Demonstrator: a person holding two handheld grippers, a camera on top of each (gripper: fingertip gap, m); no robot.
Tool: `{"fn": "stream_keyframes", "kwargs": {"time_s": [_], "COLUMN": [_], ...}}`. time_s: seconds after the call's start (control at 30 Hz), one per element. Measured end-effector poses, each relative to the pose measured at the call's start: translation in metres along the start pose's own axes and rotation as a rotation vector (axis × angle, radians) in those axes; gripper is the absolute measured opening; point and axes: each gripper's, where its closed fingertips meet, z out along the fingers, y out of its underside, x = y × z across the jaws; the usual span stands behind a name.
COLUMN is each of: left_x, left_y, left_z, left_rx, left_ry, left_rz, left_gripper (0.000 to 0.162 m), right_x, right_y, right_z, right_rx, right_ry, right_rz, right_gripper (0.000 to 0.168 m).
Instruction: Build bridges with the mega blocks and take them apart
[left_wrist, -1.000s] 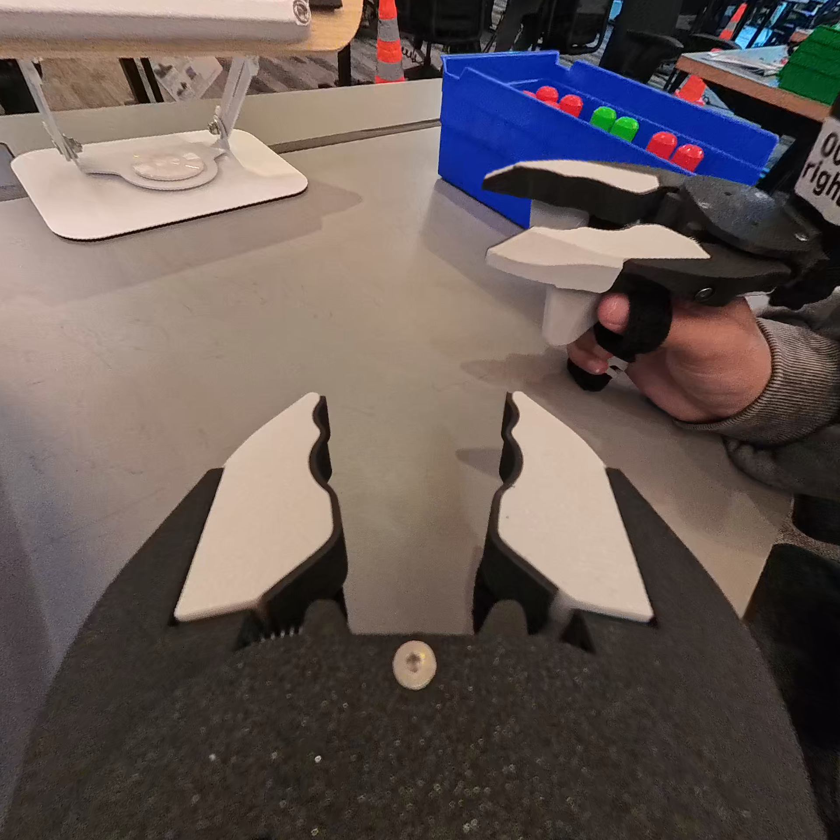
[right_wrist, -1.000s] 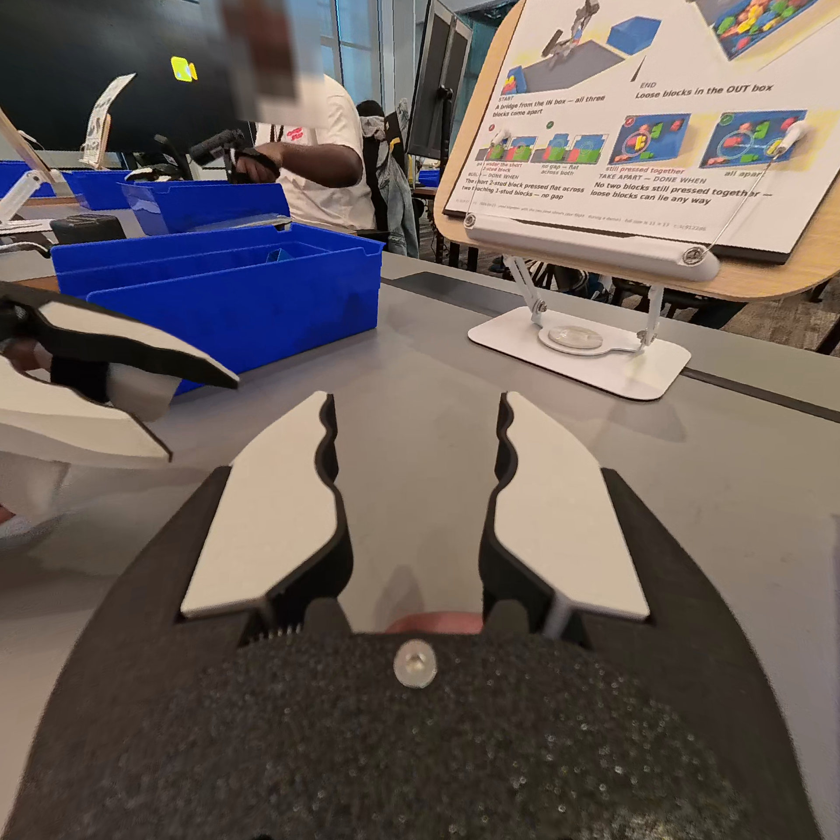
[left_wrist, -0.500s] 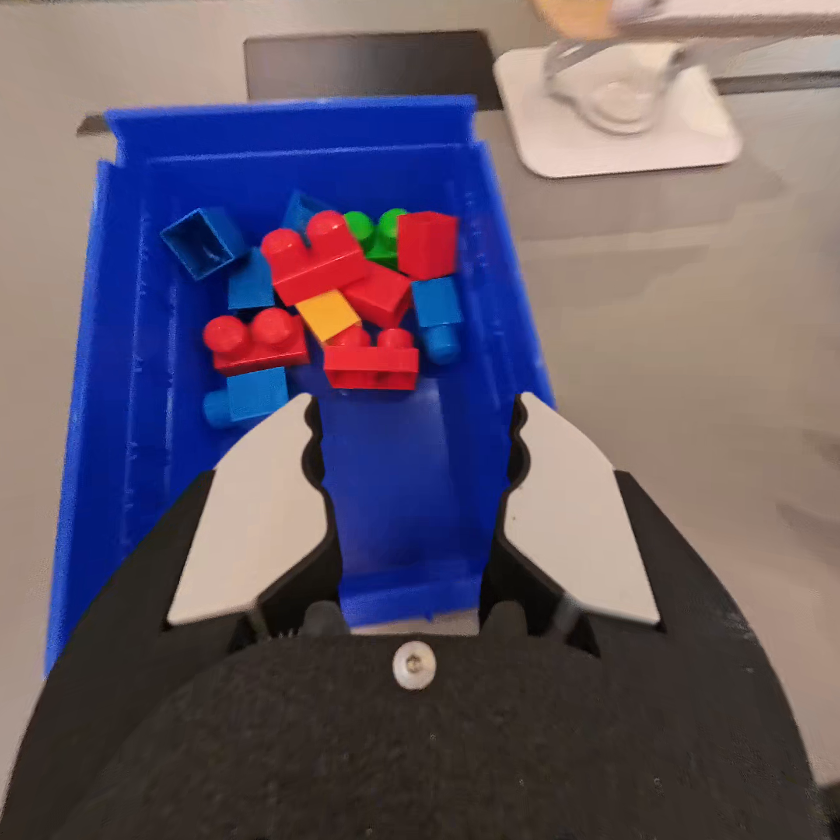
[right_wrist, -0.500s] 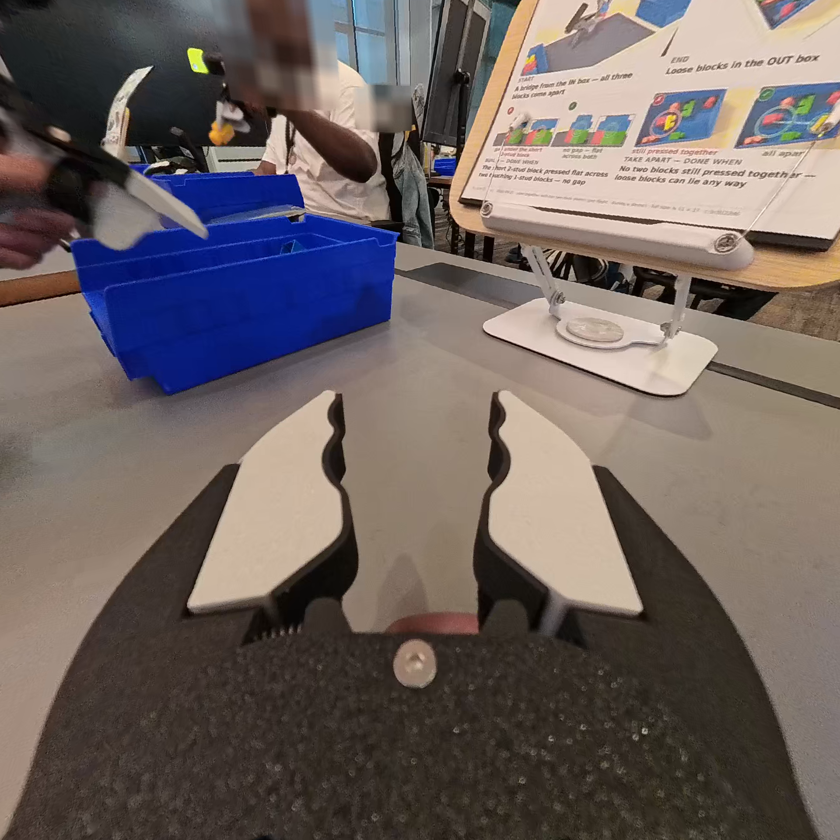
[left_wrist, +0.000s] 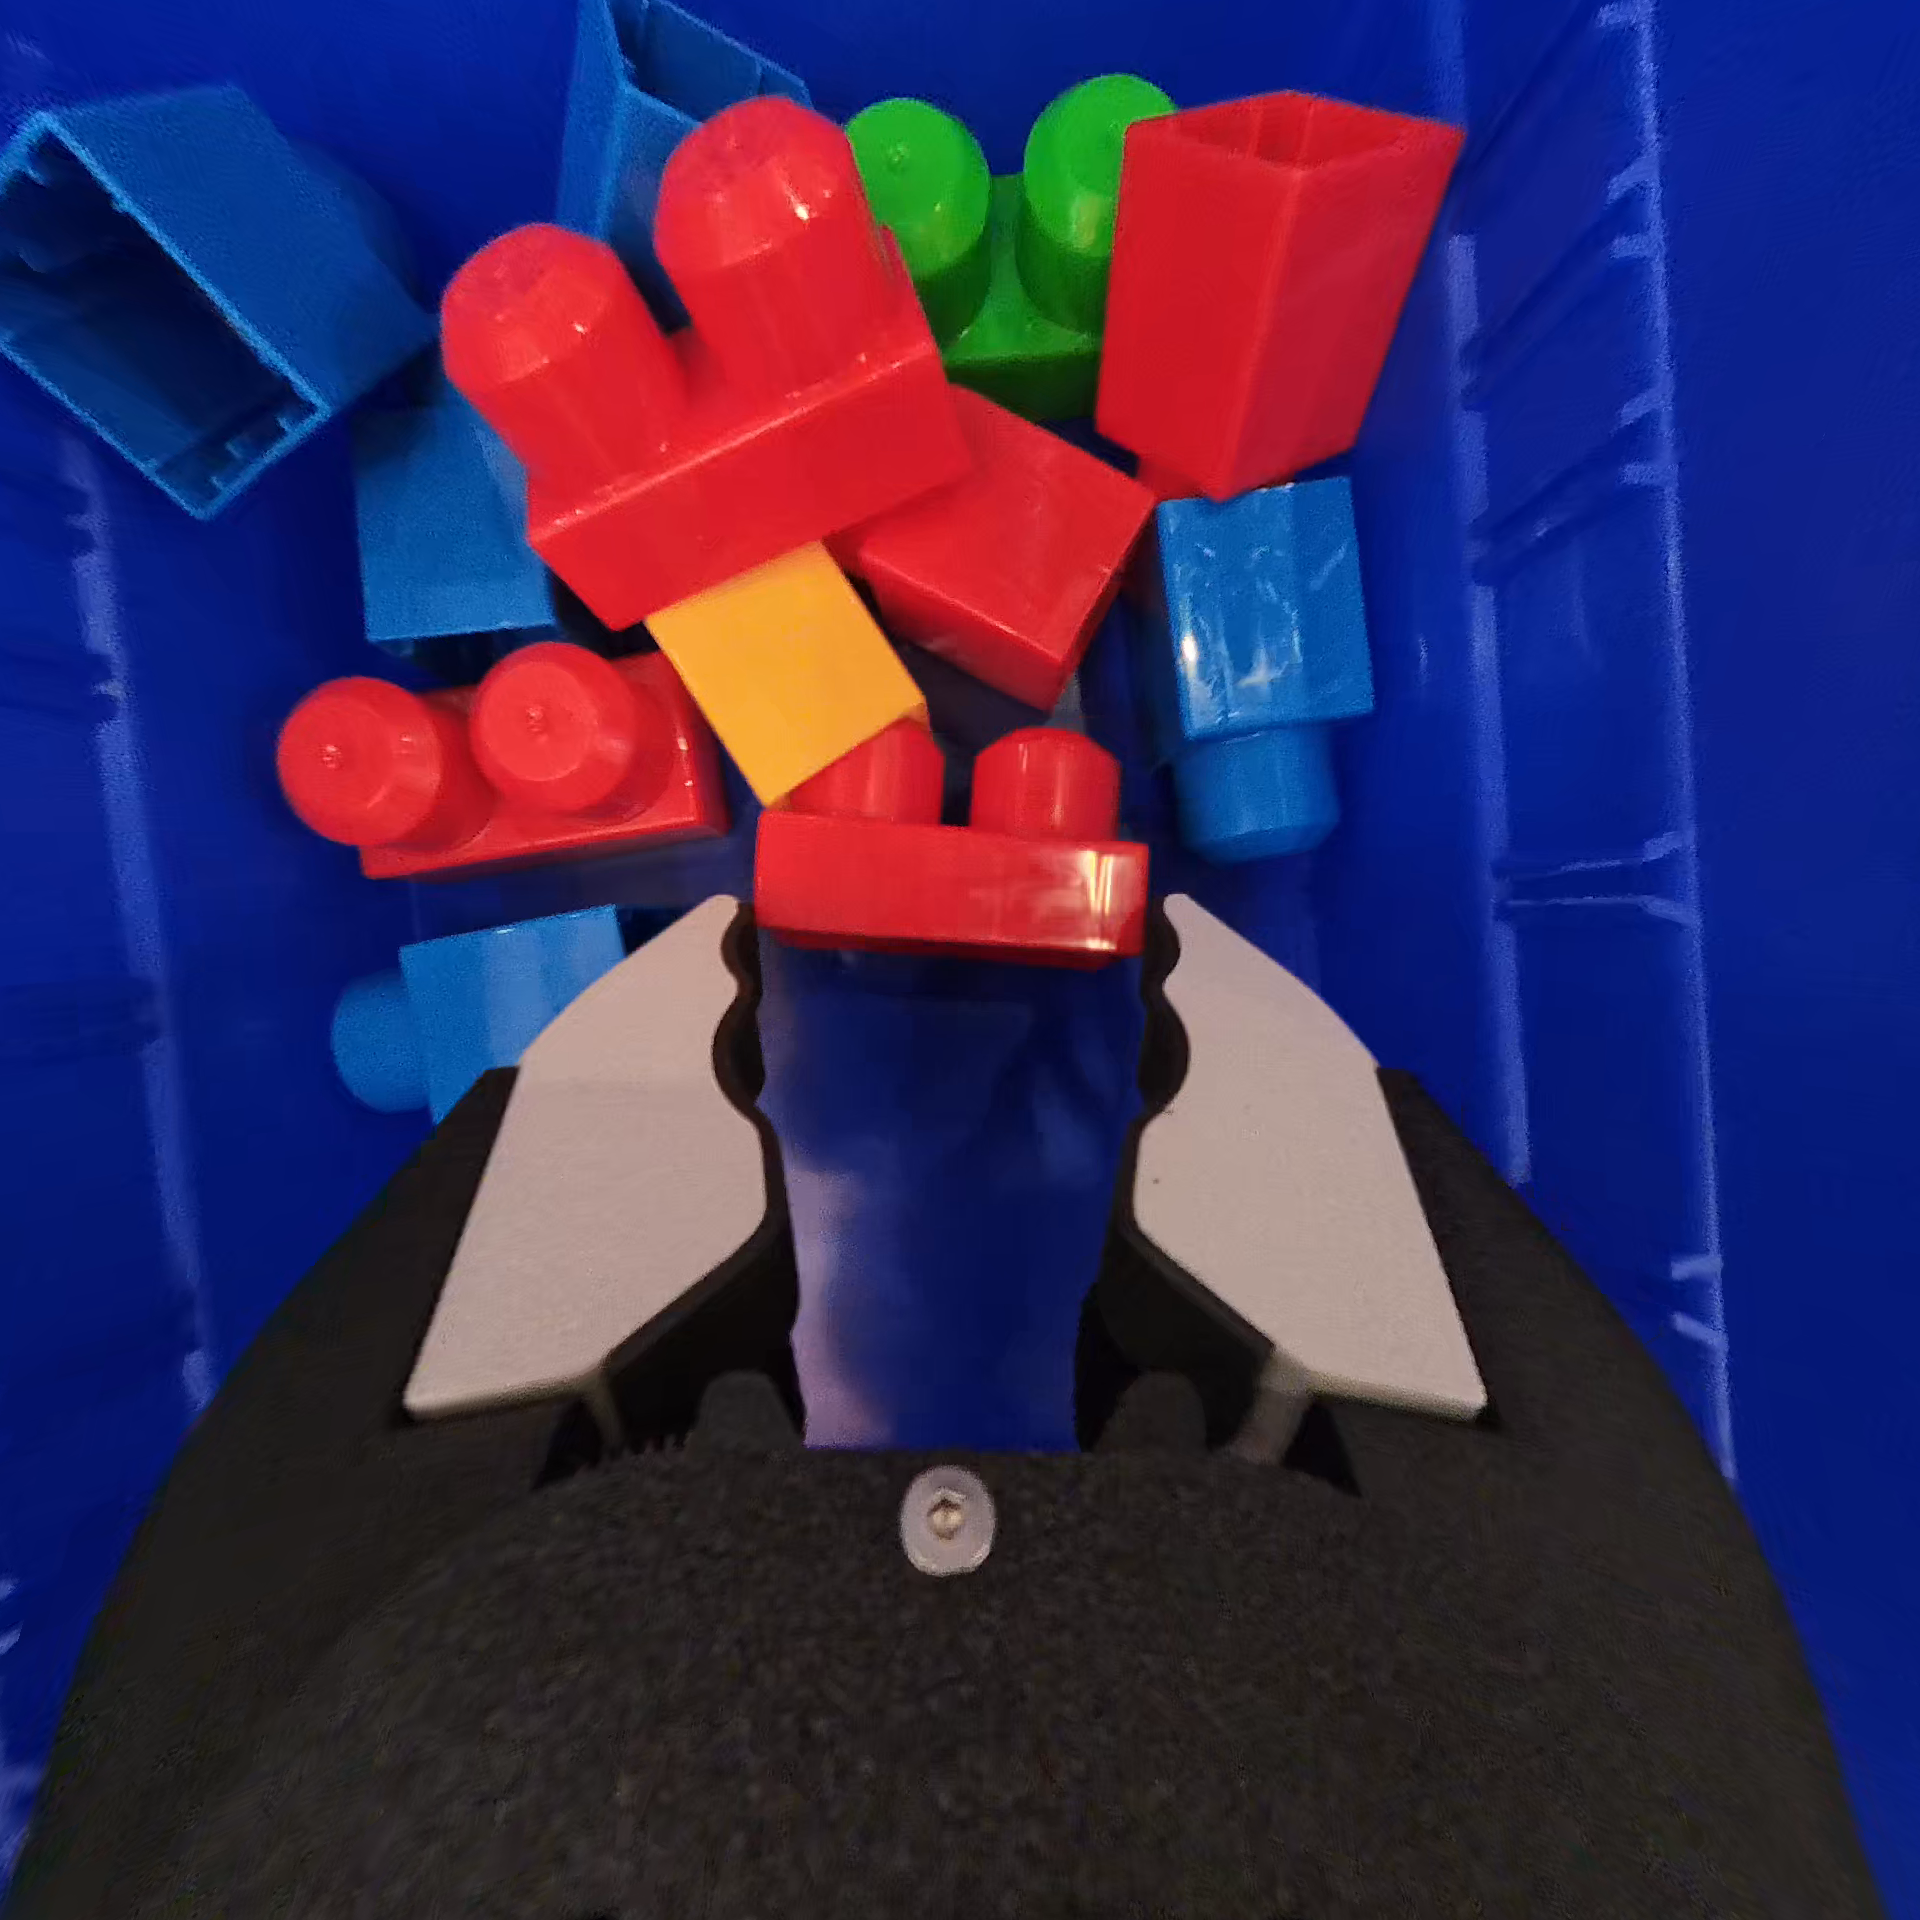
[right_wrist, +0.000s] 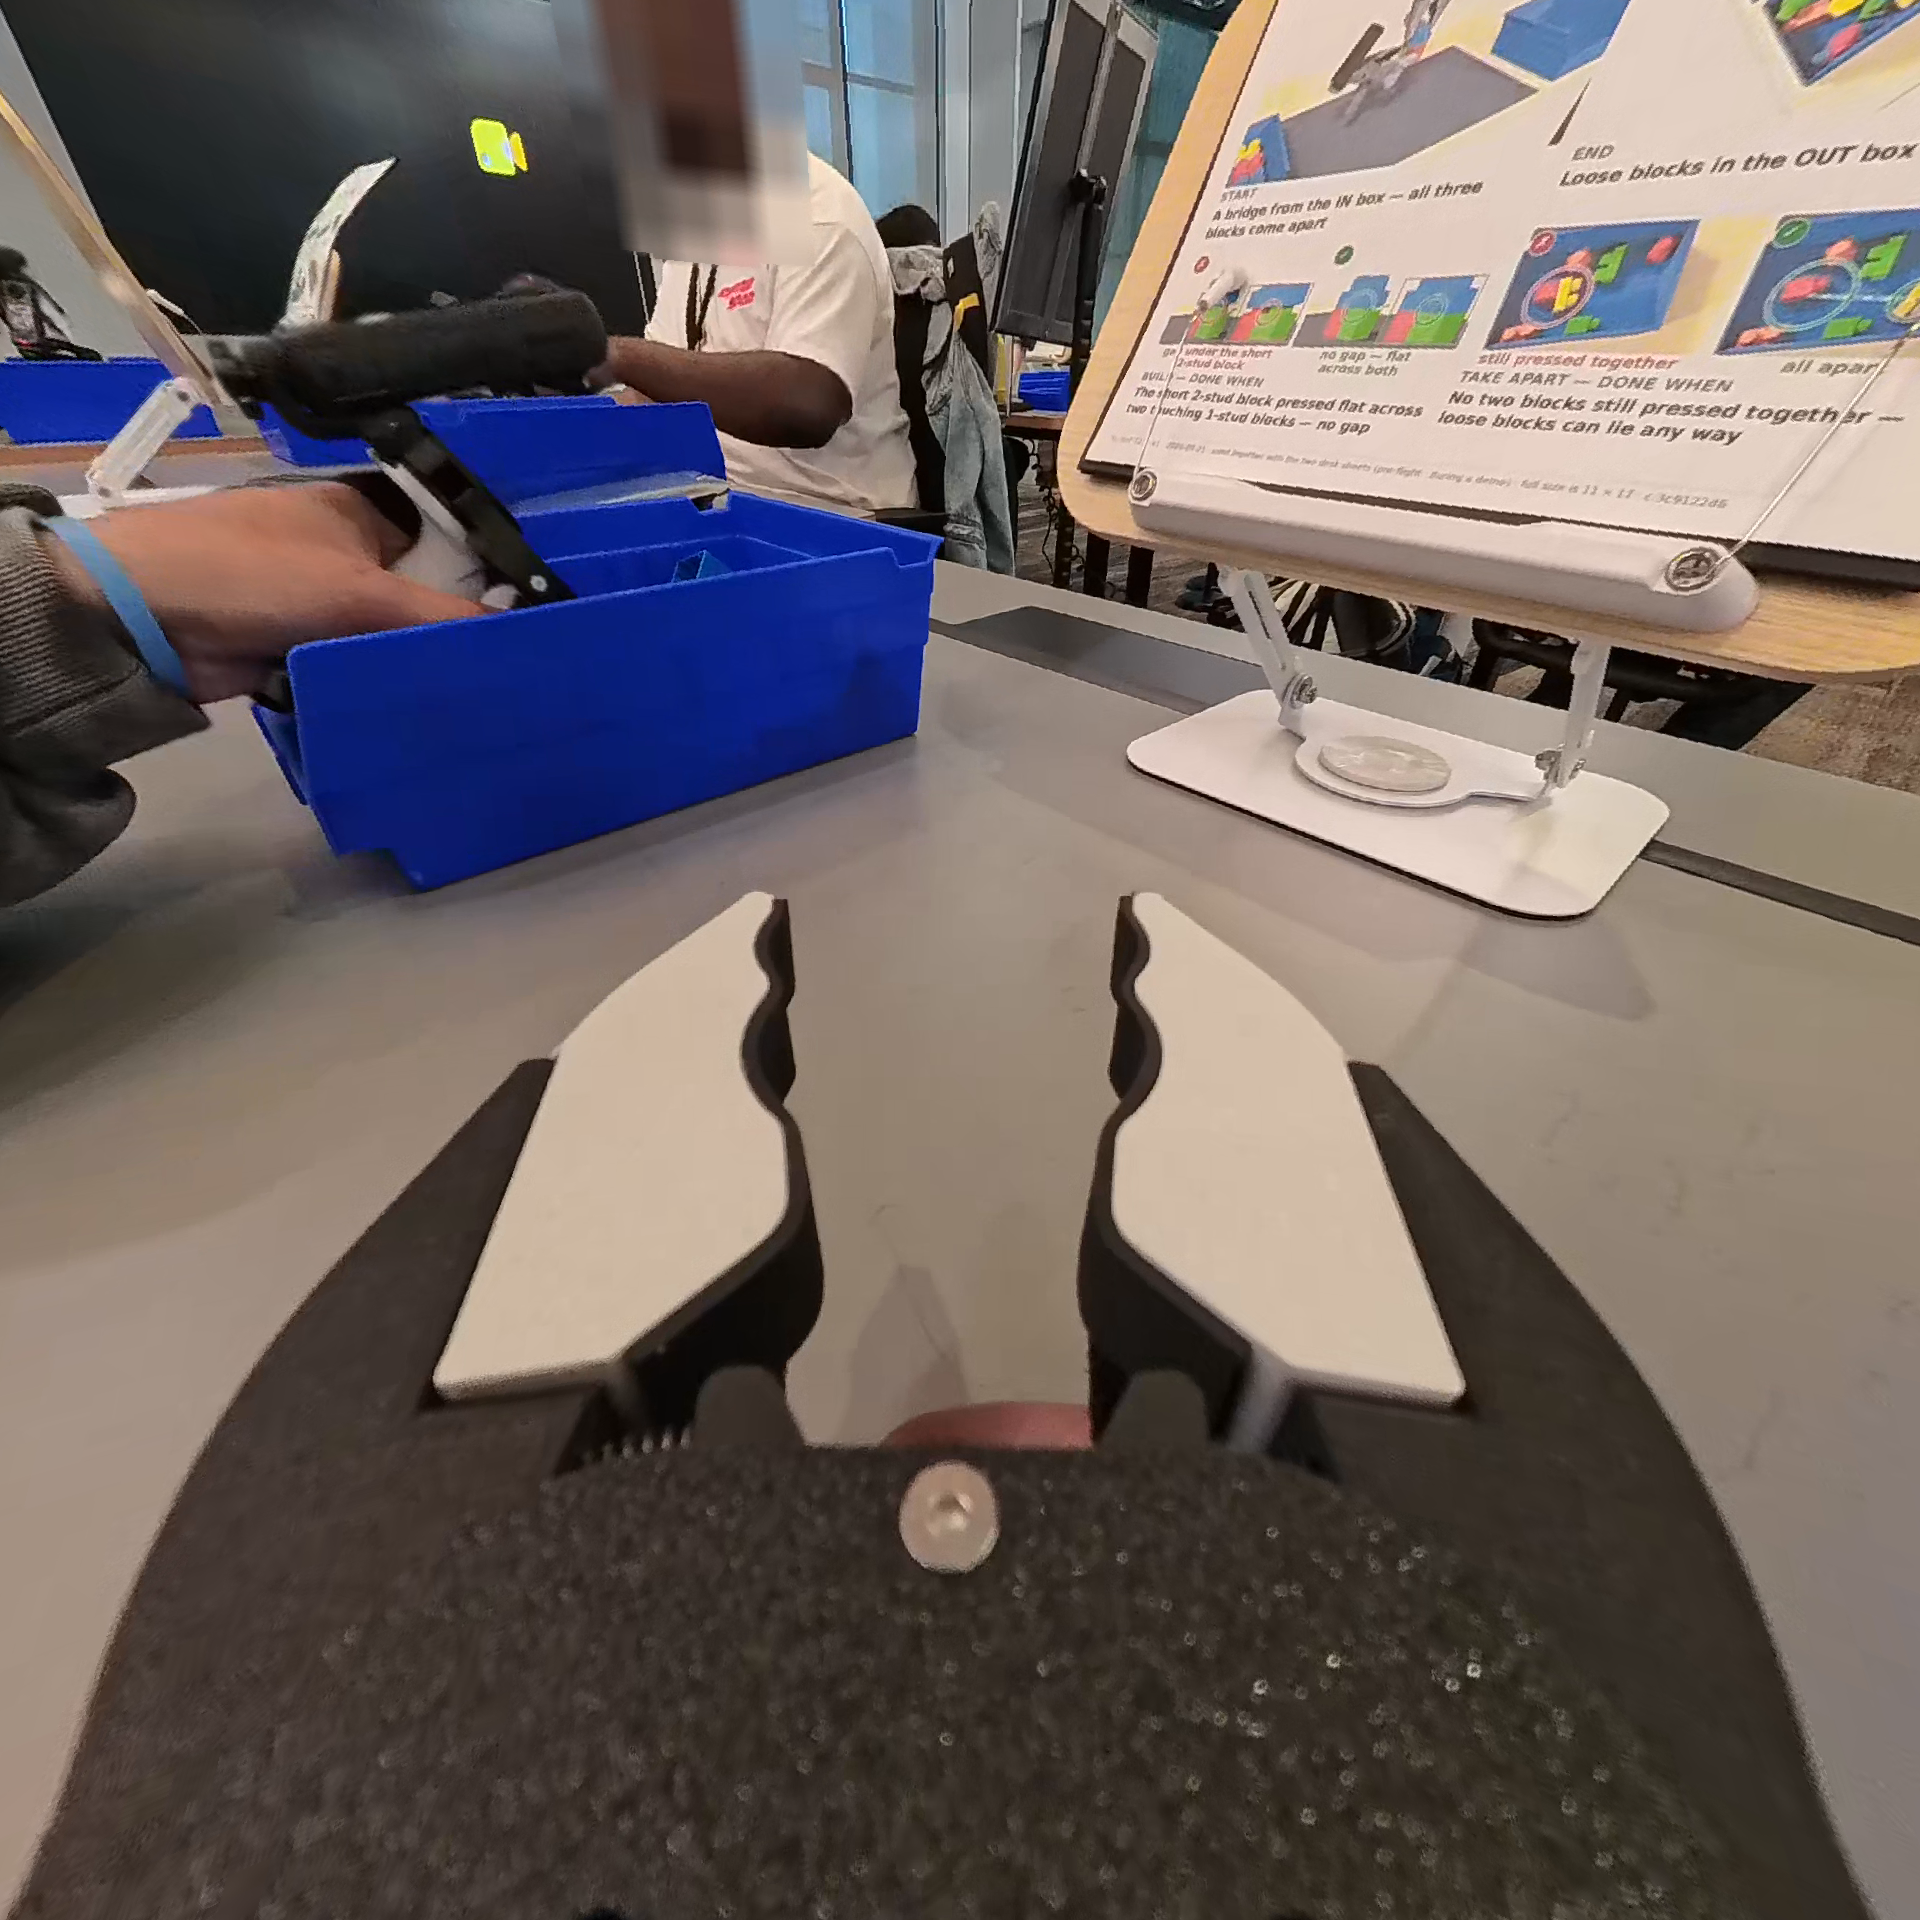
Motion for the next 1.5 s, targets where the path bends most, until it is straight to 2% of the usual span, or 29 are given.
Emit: {"fn": "stream_keyframes", "kwargs": {"time_s": [0.13, 0.27, 0.37, 0.43, 0.53, 0.67, 0.73, 0.87, 1.07, 1.43, 1.5], "left_x": [-0.008, -0.004, 0.033, 0.071, 0.139, 0.219, 0.245, 0.282, 0.3, 0.294, 0.289], "left_y": [-0.004, -0.033, -0.065, -0.083, -0.102, -0.109, -0.109, -0.112, -0.1, -0.073, -0.071], "left_z": [-0.03, -0.093, -0.132, -0.14, -0.12, -0.063, -0.033, 0.009, 0.033, 0.044, 0.042], "left_rx": [0.075, 0.221, 0.323, 0.336, 0.277, 0.162, 0.124, 0.159, 0.156, 0.163, 0.157], "left_ry": [-0.018, -0.05, 0.05, 0.124, 0.207, 0.246, 0.262, 0.353, 0.386, 0.424, 0.399], "left_rz": [0.015, 0.091, 0.166, 0.244, 0.375, 0.468, 0.437, 0.432, 0.449, 0.452, 0.451], "left_gripper": [0.07, 0.07, 0.069, 0.07, 0.069, 0.069, 0.069, 0.069, 0.069, 0.07, 0.088], "right_x": [0.0, 0.001, 0.001, 0.001, -0.002, -0.004, -0.005, -0.005, -0.008, -0.01, -0.01], "right_y": [0.0, 0.0, 0.001, 0.001, 0.001, -0.001, -0.002, -0.004, -0.002, 0.0, 0.0], "right_z": [0.0, 0.001, 0.001, 0.001, 0.001, 0.0, -0.002, -0.006, -0.005, -0.002, -0.003], "right_rx": [-0.002, -0.004, -0.008, -0.009, -0.007, 0.003, 0.007, 0.022, 0.011, -0.005, -0.004], "right_ry": [-0.001, -0.001, -0.001, -0.002, -0.007, -0.014, -0.02, -0.021, -0.033, -0.042, -0.043], "right_rz": [0.001, 0.01, 0.014, 0.01, -0.005, -0.019, -0.019, -0.016, -0.016, -0.018, -0.017], "right_gripper": [0.058, 0.058, 0.058, 0.058, 0.057, 0.058, 0.058, 0.057, 0.057, 0.056, 0.056]}}
